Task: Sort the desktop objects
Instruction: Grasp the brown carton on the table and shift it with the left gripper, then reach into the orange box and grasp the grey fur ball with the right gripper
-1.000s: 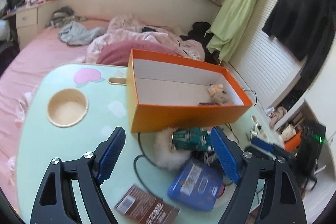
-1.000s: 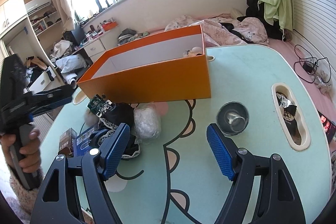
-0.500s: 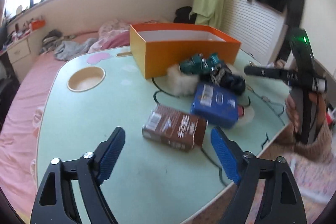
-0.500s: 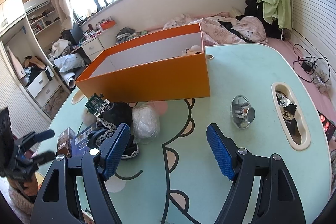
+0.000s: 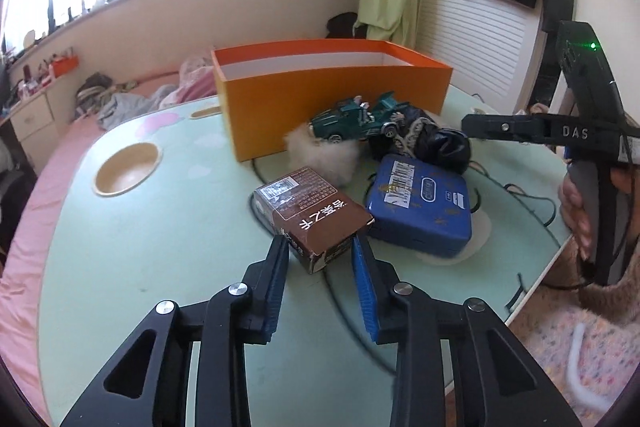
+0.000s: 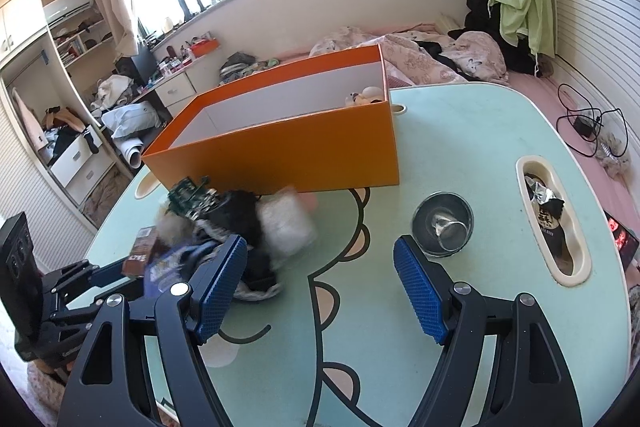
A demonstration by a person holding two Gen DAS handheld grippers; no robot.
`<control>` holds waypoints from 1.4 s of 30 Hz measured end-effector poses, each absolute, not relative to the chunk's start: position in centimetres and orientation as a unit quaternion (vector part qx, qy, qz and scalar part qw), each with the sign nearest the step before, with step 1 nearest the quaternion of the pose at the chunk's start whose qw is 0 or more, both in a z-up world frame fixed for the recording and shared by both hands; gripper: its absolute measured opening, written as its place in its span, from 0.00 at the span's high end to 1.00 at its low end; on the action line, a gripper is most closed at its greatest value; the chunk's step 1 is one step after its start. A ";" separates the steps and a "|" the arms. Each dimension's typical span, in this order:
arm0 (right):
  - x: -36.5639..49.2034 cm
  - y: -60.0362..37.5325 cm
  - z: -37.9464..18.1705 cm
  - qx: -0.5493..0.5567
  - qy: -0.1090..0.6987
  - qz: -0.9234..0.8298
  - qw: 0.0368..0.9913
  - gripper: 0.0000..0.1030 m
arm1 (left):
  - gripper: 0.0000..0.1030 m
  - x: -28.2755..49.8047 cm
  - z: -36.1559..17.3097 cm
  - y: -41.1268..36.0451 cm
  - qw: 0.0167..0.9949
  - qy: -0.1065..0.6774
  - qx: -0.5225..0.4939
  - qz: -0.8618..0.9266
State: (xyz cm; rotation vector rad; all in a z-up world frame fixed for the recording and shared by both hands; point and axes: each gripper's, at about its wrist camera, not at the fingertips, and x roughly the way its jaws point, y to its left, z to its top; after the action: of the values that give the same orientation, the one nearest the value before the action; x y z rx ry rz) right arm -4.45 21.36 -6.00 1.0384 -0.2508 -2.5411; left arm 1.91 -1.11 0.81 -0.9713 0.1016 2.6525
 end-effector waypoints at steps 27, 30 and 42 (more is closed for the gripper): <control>-5.6 18.3 0.7 0.346 0.014 -0.921 0.180 0.27 | 0.00 5.5 -0.8 0.5 0.103 0.032 -0.281 0.954; -9.2 16.3 2.9 0.368 0.076 -0.912 0.163 0.46 | 0.00 5.6 -0.9 0.4 0.103 0.032 -0.276 0.955; -20.9 14.3 -3.0 0.579 0.147 -0.796 0.103 0.61 | 0.00 5.5 -0.9 0.3 0.105 0.032 -0.272 0.956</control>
State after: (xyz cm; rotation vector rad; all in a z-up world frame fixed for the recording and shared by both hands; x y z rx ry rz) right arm -20.92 14.29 -3.02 1.7085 0.4336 -2.3482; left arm 5.47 0.31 -0.92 -0.8010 0.0929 2.8191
